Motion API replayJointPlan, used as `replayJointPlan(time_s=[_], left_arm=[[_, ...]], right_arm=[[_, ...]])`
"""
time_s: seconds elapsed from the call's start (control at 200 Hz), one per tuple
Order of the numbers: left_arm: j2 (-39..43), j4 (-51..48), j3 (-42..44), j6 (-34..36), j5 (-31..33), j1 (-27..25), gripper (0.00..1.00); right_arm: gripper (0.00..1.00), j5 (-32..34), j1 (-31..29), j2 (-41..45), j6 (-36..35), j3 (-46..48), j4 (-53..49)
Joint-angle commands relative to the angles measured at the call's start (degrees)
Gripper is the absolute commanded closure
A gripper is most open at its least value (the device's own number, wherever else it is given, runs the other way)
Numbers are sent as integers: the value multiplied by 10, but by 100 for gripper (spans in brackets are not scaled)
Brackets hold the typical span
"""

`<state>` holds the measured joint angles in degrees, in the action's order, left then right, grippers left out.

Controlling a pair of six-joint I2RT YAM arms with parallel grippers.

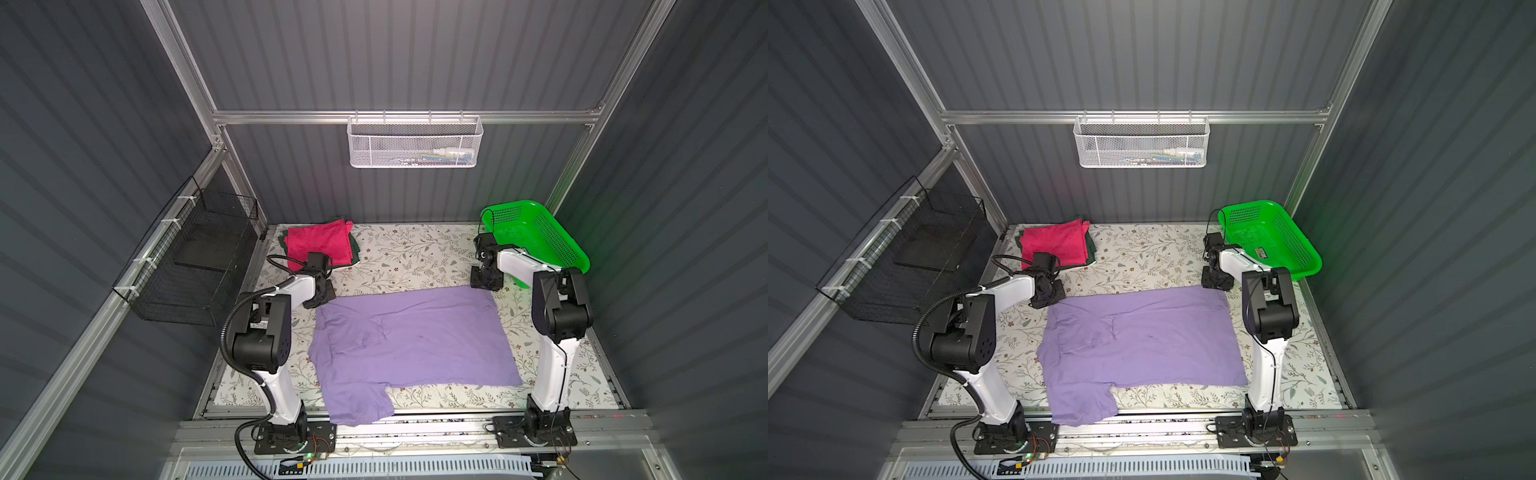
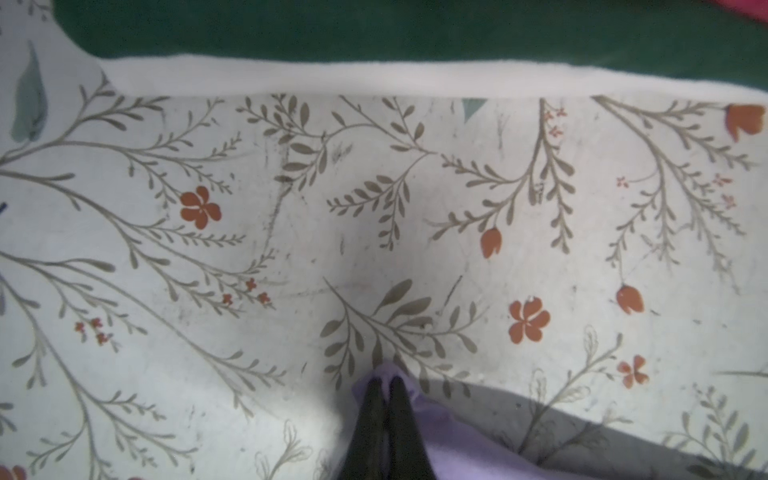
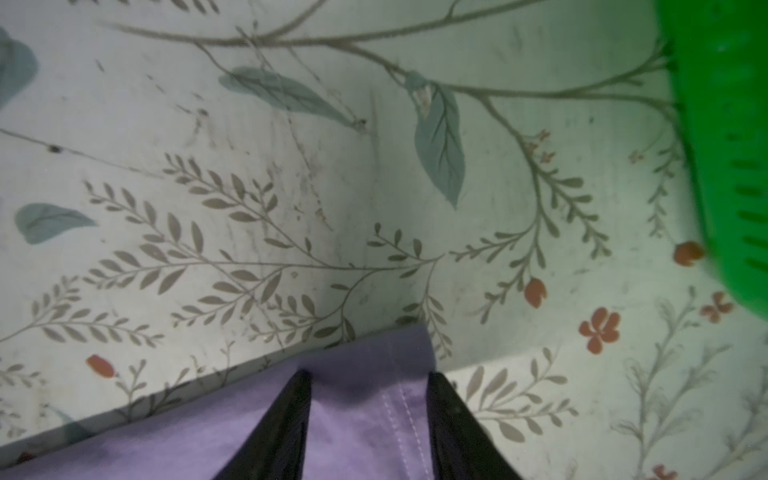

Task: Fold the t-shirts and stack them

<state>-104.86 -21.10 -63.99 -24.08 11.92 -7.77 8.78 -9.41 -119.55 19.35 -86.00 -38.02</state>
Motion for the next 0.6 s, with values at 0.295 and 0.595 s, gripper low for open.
replayJointPlan(time_s=[0.295, 0.595], left_arm=[[29, -4, 7, 4, -24, 5, 100], [52, -4, -6, 3, -31, 7, 100]], right_arm=[[100, -8, 7, -18, -22, -32, -47], [100, -15, 14, 7, -56, -9, -3]])
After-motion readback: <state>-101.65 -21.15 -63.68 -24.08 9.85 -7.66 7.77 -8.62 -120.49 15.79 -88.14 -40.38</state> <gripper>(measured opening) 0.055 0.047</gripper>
